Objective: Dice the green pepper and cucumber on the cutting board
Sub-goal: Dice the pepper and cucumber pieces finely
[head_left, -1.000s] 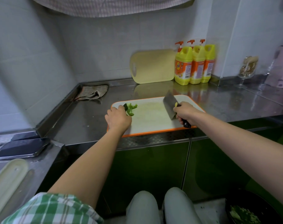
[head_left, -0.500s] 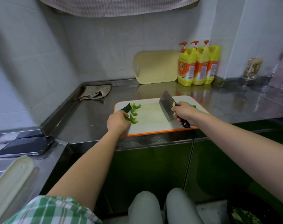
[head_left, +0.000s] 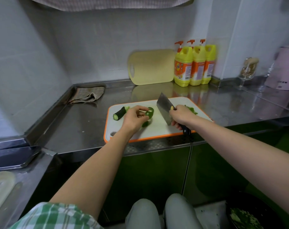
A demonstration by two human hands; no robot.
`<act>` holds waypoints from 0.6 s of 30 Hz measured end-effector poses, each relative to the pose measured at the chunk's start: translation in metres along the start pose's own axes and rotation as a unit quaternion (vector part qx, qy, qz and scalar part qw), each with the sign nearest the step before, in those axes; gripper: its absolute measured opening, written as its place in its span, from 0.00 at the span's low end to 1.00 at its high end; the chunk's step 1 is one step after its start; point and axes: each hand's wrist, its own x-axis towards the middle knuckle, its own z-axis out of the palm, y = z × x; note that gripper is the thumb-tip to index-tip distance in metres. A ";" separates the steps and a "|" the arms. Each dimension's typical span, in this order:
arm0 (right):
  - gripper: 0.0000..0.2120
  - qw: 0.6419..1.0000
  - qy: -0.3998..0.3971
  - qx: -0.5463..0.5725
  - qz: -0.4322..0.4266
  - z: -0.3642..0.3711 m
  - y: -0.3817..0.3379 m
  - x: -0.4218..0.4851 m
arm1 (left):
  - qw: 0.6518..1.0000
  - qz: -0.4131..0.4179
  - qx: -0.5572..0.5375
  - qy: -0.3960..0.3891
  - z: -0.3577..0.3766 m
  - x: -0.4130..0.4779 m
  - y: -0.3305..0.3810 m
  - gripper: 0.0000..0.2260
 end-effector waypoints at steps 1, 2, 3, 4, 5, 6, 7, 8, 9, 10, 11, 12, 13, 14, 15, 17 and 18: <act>0.10 1.000 -0.004 -0.020 0.004 -0.001 0.000 0.001 | 0.999 0.007 0.019 -0.026 0.003 0.002 -0.001 0.12; 0.11 0.999 -0.009 -0.042 0.006 -0.003 0.001 0.003 | 0.998 0.013 0.043 -0.041 0.007 0.003 -0.004 0.12; 0.11 0.998 -0.013 -0.064 0.007 -0.004 0.000 0.004 | 0.996 0.020 0.077 -0.045 0.010 0.005 -0.006 0.11; 0.10 0.996 -0.016 -0.085 0.005 -0.005 -0.001 0.004 | 0.991 0.031 0.124 -0.036 0.013 0.007 -0.008 0.11; 0.09 0.994 -0.019 -0.104 0.003 -0.005 -0.003 0.005 | 0.982 0.043 0.184 -0.020 0.016 0.009 -0.009 0.10; 0.09 0.992 -0.023 -0.124 0.001 -0.004 -0.005 0.005 | 0.969 0.051 0.243 -0.005 0.017 0.010 -0.010 0.10; 0.09 0.989 -0.028 -0.143 -0.001 -0.004 -0.008 0.005 | 0.955 0.057 0.291 0.005 0.017 0.010 -0.010 0.11; 0.11 0.987 -0.033 -0.159 -0.002 -0.003 -0.010 0.005 | 0.945 0.060 0.321 0.009 0.017 0.008 -0.010 0.12; 0.12 0.985 -0.037 -0.171 -0.001 -0.003 -0.011 0.005 | 0.940 0.060 0.335 0.007 0.018 0.007 -0.010 0.13; 0.13 0.984 -0.039 -0.177 0.000 -0.004 -0.011 0.005 | 0.938 0.061 0.342 0.004 0.018 0.006 -0.010 0.15; 0.14 0.983 -0.040 -0.178 0.001 -0.004 -0.010 0.006 | 0.934 0.064 0.352 0.003 0.019 0.005 -0.010 0.16; 0.16 0.983 -0.040 -0.177 0.000 -0.005 -0.009 0.007 | 0.928 0.071 0.365 0.002 0.021 0.005 -0.011 0.16; 0.16 0.984 -0.037 -0.176 -0.001 -0.005 -0.007 0.008 | 0.923 0.080 0.377 0.005 0.022 0.006 -0.012 0.15; 0.15 0.984 -0.031 -0.178 -0.004 -0.006 -0.005 0.008 | 0.919 0.089 0.385 0.011 0.023 0.007 -0.012 0.15; 0.13 0.984 -0.023 -0.179 -0.011 -0.006 -0.004 0.007 | 0.917 0.094 0.388 0.019 0.023 0.008 -0.013 0.14; 0.09 0.984 0.002 -0.175 -0.034 -0.007 -0.002 0.005 | 0.919 0.097 0.381 0.035 0.025 0.008 -0.015 0.16; 0.08 0.985 0.018 -0.166 -0.051 -0.008 -0.003 0.003 | 0.922 0.098 0.373 0.042 0.026 0.008 -0.017 0.17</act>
